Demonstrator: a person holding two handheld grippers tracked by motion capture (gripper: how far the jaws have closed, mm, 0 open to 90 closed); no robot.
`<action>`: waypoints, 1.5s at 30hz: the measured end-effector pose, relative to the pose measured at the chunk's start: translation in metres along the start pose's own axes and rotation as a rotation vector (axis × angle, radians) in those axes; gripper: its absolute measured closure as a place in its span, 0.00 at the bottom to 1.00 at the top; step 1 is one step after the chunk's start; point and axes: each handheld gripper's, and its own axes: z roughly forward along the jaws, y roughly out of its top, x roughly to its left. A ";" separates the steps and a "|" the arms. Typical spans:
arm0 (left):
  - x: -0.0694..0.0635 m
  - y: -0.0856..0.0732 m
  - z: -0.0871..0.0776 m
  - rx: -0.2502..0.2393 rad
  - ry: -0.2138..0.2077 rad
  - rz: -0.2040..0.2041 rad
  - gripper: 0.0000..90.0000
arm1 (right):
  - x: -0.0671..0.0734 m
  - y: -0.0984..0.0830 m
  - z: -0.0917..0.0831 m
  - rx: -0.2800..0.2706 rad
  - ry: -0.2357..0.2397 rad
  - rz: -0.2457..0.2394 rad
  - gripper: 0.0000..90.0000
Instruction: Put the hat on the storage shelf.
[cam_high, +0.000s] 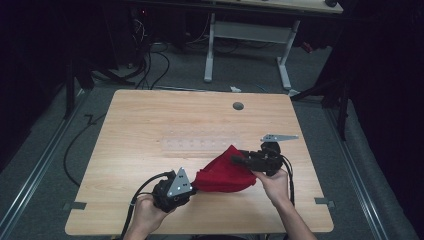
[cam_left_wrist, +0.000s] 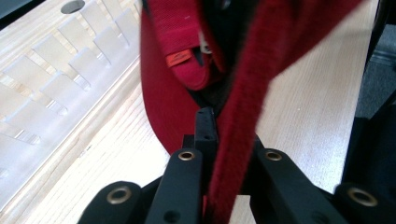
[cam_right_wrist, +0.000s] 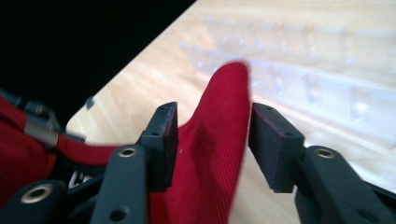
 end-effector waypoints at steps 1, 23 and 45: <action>0.001 0.000 0.000 0.003 0.000 -0.003 0.95 | -0.001 0.001 -0.003 -0.022 -0.013 0.003 0.55; 0.037 0.019 -0.025 -0.123 0.054 -0.165 0.95 | -0.038 -0.046 -0.004 0.016 -0.318 -0.036 0.43; 0.073 0.036 -0.042 -0.231 0.107 -0.285 0.95 | -0.061 -0.080 0.017 0.084 -0.594 -0.107 0.39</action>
